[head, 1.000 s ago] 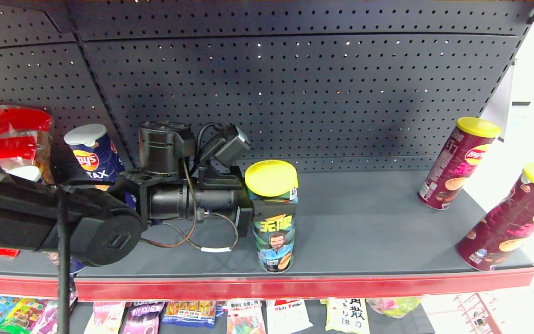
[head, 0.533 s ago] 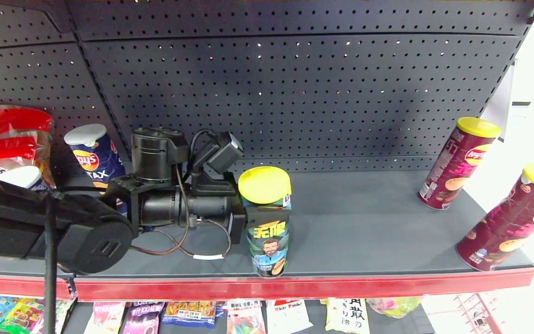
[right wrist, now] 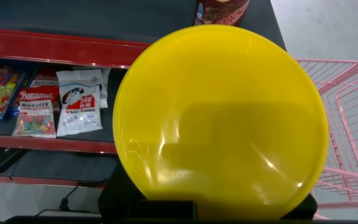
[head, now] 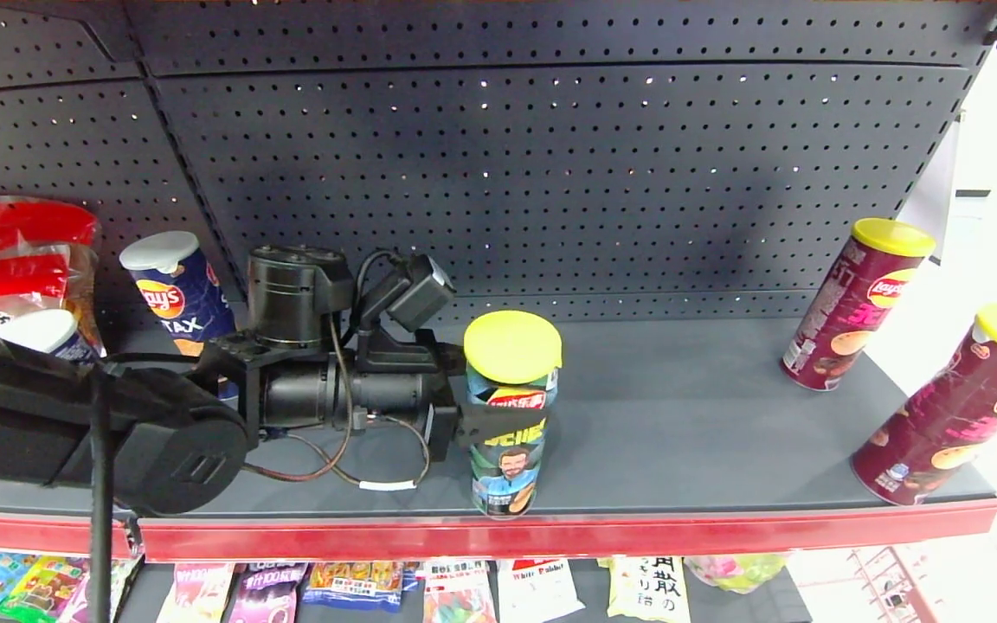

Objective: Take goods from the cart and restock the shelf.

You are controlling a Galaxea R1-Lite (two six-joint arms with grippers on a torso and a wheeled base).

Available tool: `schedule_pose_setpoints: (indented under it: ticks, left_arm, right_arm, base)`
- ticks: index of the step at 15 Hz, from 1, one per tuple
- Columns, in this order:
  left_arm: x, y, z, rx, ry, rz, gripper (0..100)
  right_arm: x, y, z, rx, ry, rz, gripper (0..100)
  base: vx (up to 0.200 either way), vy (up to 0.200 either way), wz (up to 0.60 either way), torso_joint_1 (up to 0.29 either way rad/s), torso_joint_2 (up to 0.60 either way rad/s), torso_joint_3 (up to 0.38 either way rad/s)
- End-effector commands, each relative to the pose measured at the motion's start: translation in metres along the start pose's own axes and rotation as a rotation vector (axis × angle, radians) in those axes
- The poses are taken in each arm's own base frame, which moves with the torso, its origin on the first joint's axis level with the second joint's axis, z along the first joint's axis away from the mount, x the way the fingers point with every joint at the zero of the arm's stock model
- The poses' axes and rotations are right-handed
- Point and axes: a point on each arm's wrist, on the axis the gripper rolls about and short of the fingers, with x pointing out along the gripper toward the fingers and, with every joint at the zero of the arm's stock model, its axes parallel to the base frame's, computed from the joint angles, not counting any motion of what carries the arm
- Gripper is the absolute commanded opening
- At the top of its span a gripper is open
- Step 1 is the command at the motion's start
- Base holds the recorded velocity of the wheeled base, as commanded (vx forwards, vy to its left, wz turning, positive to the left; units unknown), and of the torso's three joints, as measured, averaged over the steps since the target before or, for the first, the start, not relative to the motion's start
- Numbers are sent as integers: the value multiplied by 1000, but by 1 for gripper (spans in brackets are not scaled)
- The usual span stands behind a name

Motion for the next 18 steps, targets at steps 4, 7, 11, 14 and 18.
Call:
schedule_pose_setpoints:
  ticks: [4, 7, 11, 14, 18]
  left_arm:
    - [-2, -2, 0, 0, -1, 3, 100]
    - [-40, -16, -17, -49, 35, 61, 100]
    - [-114, -45, -36, -104, 31, 215, 100]
    - [-145, -72, -46, -106, 11, 283, 100]
    - [-176, -119, -67, -67, 21, 570, 100]
  right_arm:
    - [0, 0, 1, 0, 0, 0, 0]
    - [0, 0, 1, 0, -2, 2, 0]
    - [-1, 0, 3, -4, -11, 19, 0]
    - [-5, -1, 20, -4, -22, 86, 0]
    - [7, 0, 106, -10, 6, 294, 0]
  base:
    - [0, 0, 0, 0, 0, 0]
    - [0, 0, 0, 0, 0, 0]
    - [0, 0, 0, 0, 0, 0]
    - [0, 0, 0, 0, 0, 0]
    - [0, 0, 0, 0, 0, 0]
